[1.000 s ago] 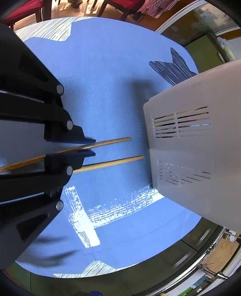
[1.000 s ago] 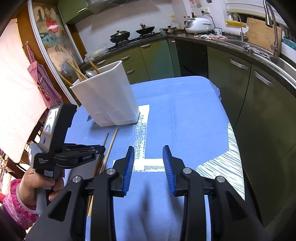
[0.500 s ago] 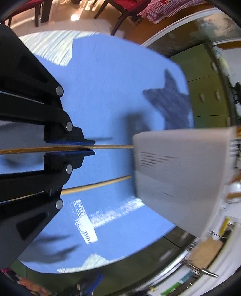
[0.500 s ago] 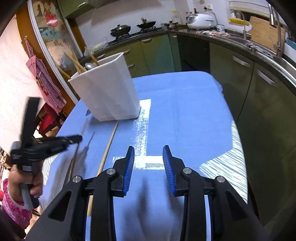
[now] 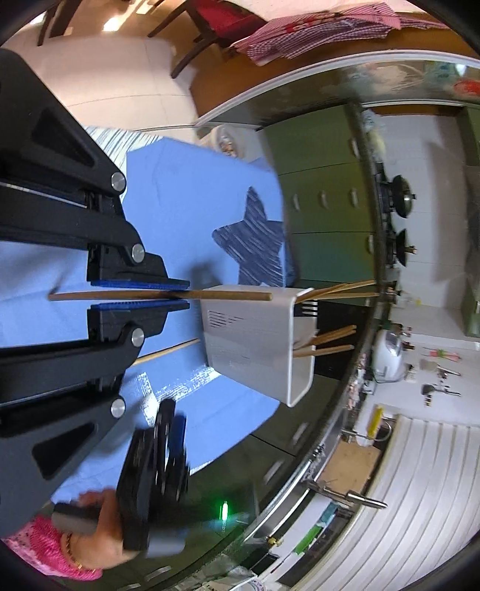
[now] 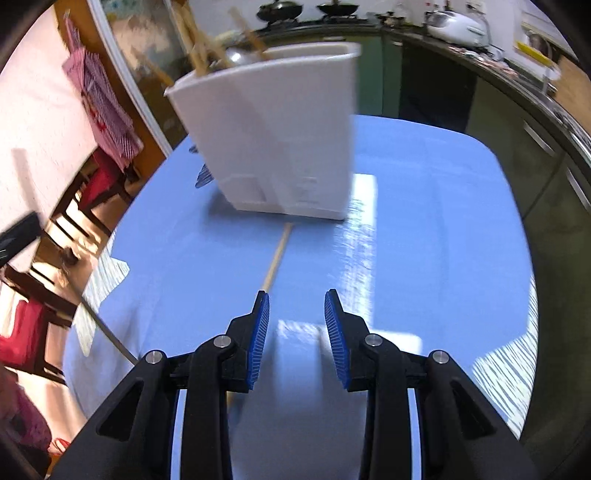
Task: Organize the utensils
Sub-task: 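Close the left tool on one chopstick while the right closes on the other, then lift both chopsticks up toward the holder with both tools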
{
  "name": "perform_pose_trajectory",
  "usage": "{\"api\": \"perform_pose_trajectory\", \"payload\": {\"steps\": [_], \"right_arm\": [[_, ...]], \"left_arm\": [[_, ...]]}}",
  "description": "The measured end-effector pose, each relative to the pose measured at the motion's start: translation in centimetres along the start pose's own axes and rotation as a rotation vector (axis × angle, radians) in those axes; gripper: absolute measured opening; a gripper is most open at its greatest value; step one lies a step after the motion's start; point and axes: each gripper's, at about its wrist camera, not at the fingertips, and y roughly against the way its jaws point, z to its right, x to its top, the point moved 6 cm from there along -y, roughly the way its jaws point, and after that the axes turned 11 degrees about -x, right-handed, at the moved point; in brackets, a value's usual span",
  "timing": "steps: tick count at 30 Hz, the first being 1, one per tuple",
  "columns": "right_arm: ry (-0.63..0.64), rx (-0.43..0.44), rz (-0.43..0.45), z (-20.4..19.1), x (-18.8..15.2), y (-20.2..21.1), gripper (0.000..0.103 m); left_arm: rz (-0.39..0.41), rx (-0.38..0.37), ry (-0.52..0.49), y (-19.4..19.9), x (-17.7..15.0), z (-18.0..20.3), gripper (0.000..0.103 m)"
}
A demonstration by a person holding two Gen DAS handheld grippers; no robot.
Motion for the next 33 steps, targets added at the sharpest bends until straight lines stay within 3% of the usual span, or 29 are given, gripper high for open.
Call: {"api": "perform_pose_trajectory", "payload": {"steps": [8, 17, 20, 24, 29, 33], "right_arm": [[0.021, -0.068, -0.101, -3.2, 1.7, -5.2, 0.027], [0.033, -0.111, -0.171, -4.7, 1.8, -8.1, 0.023], [0.05, -0.132, -0.173, -5.0, 1.8, -8.3, 0.022], [0.055, -0.12, -0.171, -5.5, 1.7, -8.4, 0.008], [0.042, -0.08, -0.152, -5.5, 1.2, -7.9, 0.007], [0.027, -0.057, -0.086, -4.7, 1.2, -5.1, 0.007]], "left_arm": [[0.015, -0.022, 0.002, 1.6, -0.2, -0.7, 0.005], [0.014, -0.038, -0.015, 1.9, -0.3, -0.8, 0.005], [0.015, -0.042, -0.023, 1.9, -0.3, -0.5, 0.005], [0.011, -0.047, -0.03, 1.9, -0.3, -0.2, 0.005], [0.008, -0.044, -0.033, 1.9, -0.4, -0.2, 0.005], [0.004, -0.041, -0.038, 1.8, -0.3, -0.2, 0.005]]}}
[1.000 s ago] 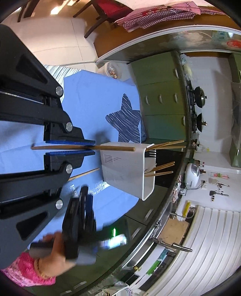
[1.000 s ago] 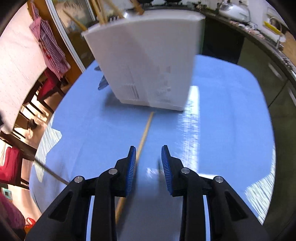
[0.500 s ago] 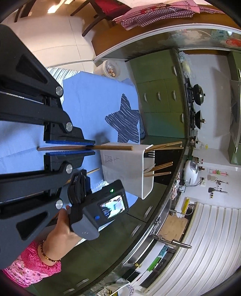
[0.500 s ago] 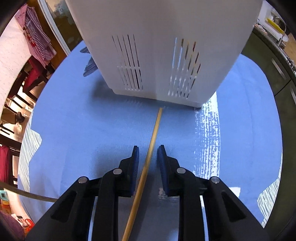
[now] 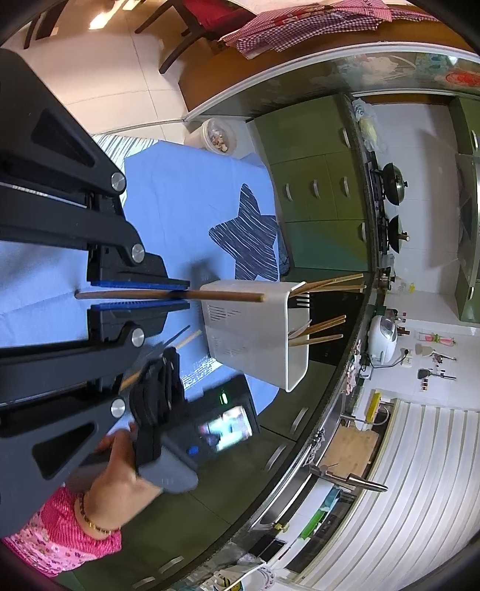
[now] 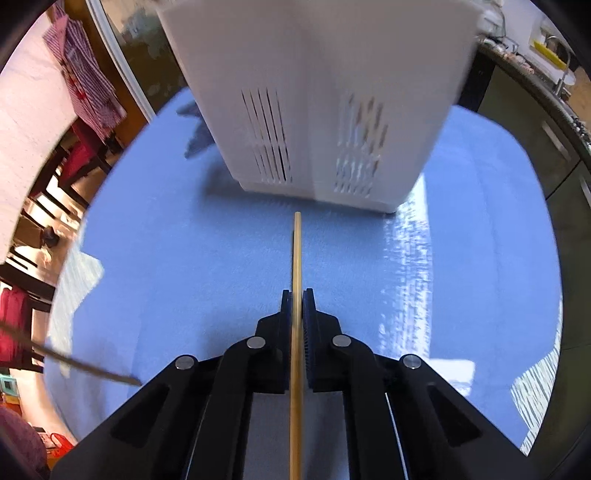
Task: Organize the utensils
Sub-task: 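Lift both chopsticks up toward the holder with both tools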
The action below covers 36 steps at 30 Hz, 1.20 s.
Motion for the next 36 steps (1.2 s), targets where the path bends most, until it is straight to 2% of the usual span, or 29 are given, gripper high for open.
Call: {"api": "perform_pose_trajectory", "payload": {"steps": [5, 8, 14, 20, 27, 32, 36], "right_arm": [[-0.026, 0.032, 0.158, 1.6, -0.5, 6.4, 0.007], [-0.049, 0.047, 0.224, 2.3, -1.3, 9.4, 0.007], [-0.113, 0.085, 0.349, 5.1, -4.7, 15.0, 0.007], [-0.14, 0.09, 0.412, 7.0, -7.0, 18.4, 0.006], [-0.153, 0.099, 0.483, 7.9, -6.9, 21.7, 0.006], [-0.154, 0.1, 0.533, 8.4, -5.7, 23.9, 0.006], [-0.152, 0.095, 0.558, 8.8, -4.5, 25.2, 0.006]], "left_arm": [[-0.005, -0.001, -0.006, -0.2, 0.1, 0.4, 0.005], [-0.006, 0.0, -0.012, -0.1, 0.1, 0.6, 0.005], [-0.004, 0.001, -0.018, 0.1, 0.2, 0.9, 0.005], [-0.001, 0.005, -0.031, 0.4, 0.2, 1.4, 0.005], [0.017, 0.008, -0.046, 0.9, 1.3, 2.0, 0.005], [0.022, -0.009, -0.05, 1.0, 3.4, 2.5, 0.005], [0.053, -0.018, -0.058, 1.5, 6.9, 3.1, 0.005]]}}
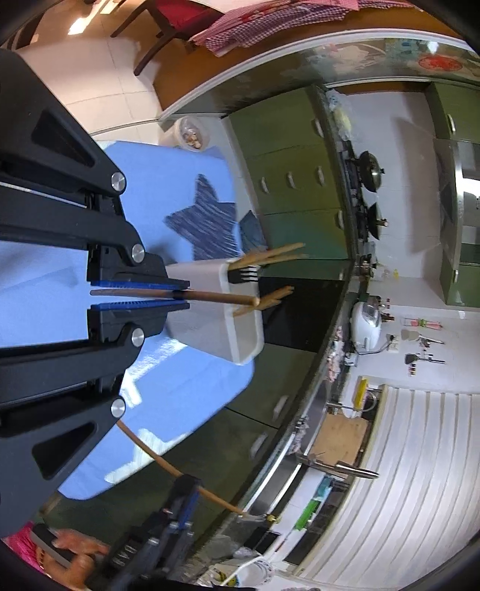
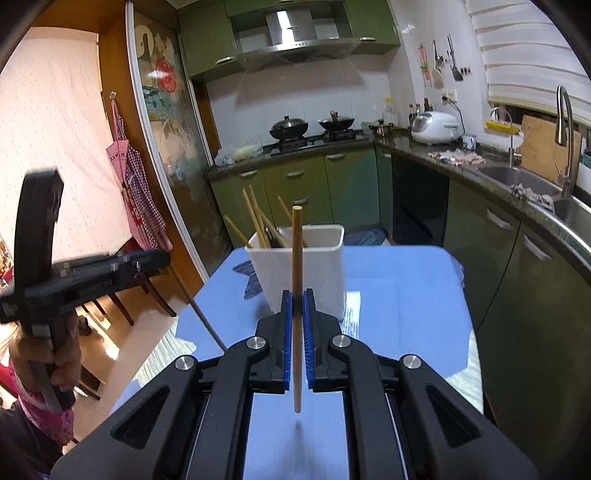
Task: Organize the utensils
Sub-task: 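Lift both chopsticks up toward the holder with both tools, then insert the chopstick into the holder and open the left tool while the right carries its chopstick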
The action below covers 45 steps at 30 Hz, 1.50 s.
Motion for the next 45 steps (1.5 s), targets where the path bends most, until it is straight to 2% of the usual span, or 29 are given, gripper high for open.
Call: {"api": "perform_pose_trajectory", "payload": {"steps": [9, 14, 17, 26, 30, 33, 35, 38, 42, 45], "right_arm": [[-0.013, 0.009, 0.012, 1.2, 1.6, -0.6, 0.007], [-0.038, 0.004, 0.007, 2.7, 1.6, -1.2, 0.007], [-0.044, 0.003, 0.001, 3.4, 1.5, -1.7, 0.007], [-0.021, -0.005, 0.019, 3.3, 3.7, -2.1, 0.007], [-0.009, -0.007, 0.059, 2.8, 6.2, -1.8, 0.007], [-0.001, 0.001, 0.101, 1.9, 9.0, -1.4, 0.007], [0.001, 0.005, 0.128, 1.4, 11.1, -1.3, 0.007], [0.0, -0.008, 0.176, 0.5, 14.3, -1.4, 0.006], [-0.015, -0.028, 0.227, -0.3, 18.1, -2.2, 0.007], [-0.033, -0.047, 0.227, -0.5, 20.1, -4.2, 0.007]], "left_arm": [[0.159, 0.049, -0.039, 0.9, 9.6, 0.9, 0.005], [0.213, 0.083, -0.047, -0.3, 13.3, 0.9, 0.005], [0.206, 0.1, -0.05, -2.3, 14.1, 0.6, 0.005], [0.081, 0.121, -0.006, -9.4, 10.6, -1.7, 0.005], [0.055, 0.126, -0.011, -10.4, 8.5, -2.3, 0.009], [0.075, 0.129, -0.032, -9.6, 6.8, -2.1, 0.026], [0.095, 0.134, -0.049, -8.9, 6.0, -1.6, 0.049], [0.122, 0.136, -0.07, -7.7, 4.4, -0.8, 0.053], [0.12, 0.125, -0.067, -7.0, 3.0, -0.2, 0.056], [0.108, 0.115, -0.066, -6.7, 1.8, 0.1, 0.059]]}}
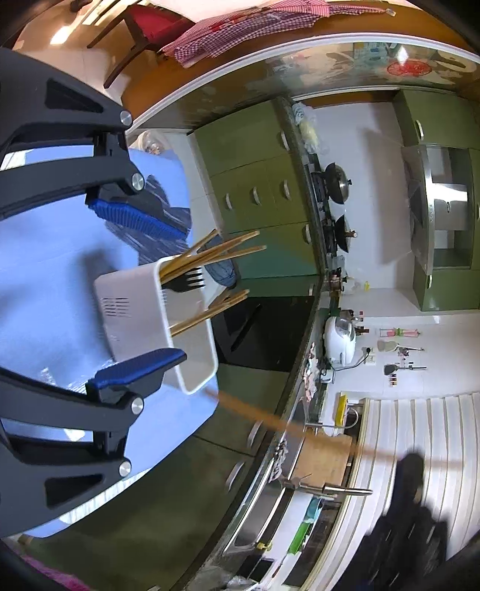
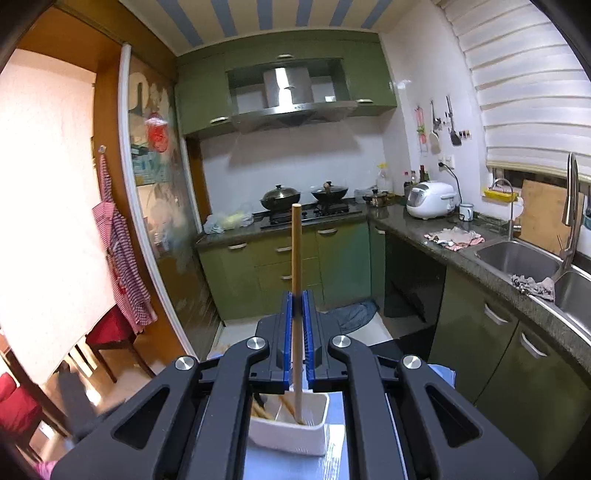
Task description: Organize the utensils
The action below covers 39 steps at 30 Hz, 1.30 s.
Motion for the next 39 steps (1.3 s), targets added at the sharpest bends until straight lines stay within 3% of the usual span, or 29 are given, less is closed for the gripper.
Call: {"api": "perform_pose_trajectory", "payload": {"steps": [2, 10, 23, 25, 26, 27, 29, 30, 34, 36, 39], "right_arm": [[-0.004, -0.02, -0.008, -0.1, 0.4, -2.1, 0.007], [-0.009, -0.068, -0.074, 0.3, -1.6, -9.3, 0.007], [0.064, -0.06, -0.25, -0.9, -13.6, -15.3, 0.009], [0.068, -0.058, -0.253, -0.9, -15.0, -14.8, 0.021], [0.079, -0.07, -0.246, -0.9, -15.4, -14.3, 0.036], [0.083, -0.076, -0.234, -0.9, -15.7, -13.7, 0.042], [0.081, -0.087, -0.2, -0.6, -16.1, -11.3, 0.045], [0.076, -0.09, -0.186, -0.5, -16.4, -10.0, 0.054], [0.057, -0.106, -0.118, 0.6, -18.0, -3.4, 0.07], [0.034, -0.106, -0.094, 1.3, -19.7, -0.1, 0.087], [0.002, -0.127, -0.067, 2.5, -22.8, 4.0, 0.093]], "left_arm": [[0.001, 0.01, -0.01, 0.2, -0.4, 0.1, 0.064], [-0.016, 0.013, -0.012, 0.1, -1.7, 0.1, 0.069], [-0.03, 0.027, 0.113, 1.2, -4.5, -2.9, 0.074], [-0.033, 0.035, 0.117, 1.5, -5.0, -3.2, 0.075], [-0.035, 0.037, 0.12, 1.7, -5.2, -3.4, 0.075], [-0.037, 0.037, 0.124, 1.8, -5.4, -3.5, 0.075], [-0.038, 0.038, 0.131, 2.2, -5.9, -3.7, 0.076], [-0.037, 0.039, 0.133, 2.4, -6.1, -3.8, 0.076], [-0.033, 0.038, 0.14, 3.4, -7.3, -3.7, 0.081], [-0.033, 0.03, 0.153, 4.1, -8.1, -3.6, 0.082], [-0.029, 0.035, 0.154, 4.9, -9.3, -3.2, 0.086]]}}
